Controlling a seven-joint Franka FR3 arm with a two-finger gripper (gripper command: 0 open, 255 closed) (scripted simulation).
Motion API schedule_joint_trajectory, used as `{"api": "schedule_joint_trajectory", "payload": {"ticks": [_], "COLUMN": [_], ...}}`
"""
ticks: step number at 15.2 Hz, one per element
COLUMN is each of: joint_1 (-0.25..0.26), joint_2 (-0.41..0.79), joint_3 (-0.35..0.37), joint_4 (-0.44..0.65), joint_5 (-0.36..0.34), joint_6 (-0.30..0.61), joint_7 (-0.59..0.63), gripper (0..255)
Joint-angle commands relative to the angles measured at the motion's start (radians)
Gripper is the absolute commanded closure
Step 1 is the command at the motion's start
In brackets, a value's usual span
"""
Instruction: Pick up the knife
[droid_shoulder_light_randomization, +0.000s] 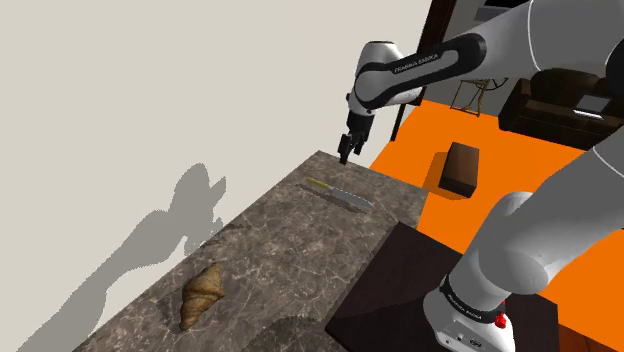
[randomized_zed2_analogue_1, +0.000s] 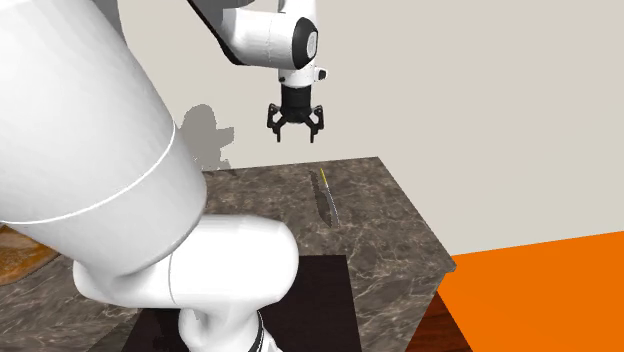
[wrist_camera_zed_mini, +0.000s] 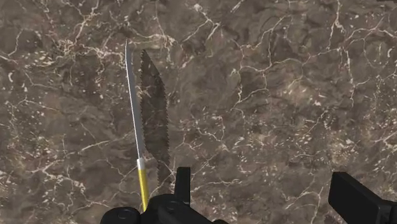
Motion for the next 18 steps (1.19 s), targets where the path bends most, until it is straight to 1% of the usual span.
{"api": "schedule_joint_trajectory", "payload": {"ticks": [1, 9, 13, 18], "joint_1": [-0.003, -0.023, -0.049, -0.093], "joint_2": [0.069, 0.372, 0.529, 0.725], "joint_3": [-0.019, -0.059, -0.058, -0.041], "joint_4": [0.007, 0.108, 0.186, 0.309], "joint_5": [0.005, 0.064, 0.102, 0.136], "joint_6": [0.047, 0.187, 0.235, 0.273], "joint_7": [-0.039, -0.189, -0.261, -0.333], "gripper": [0, 0, 0, 0]}}
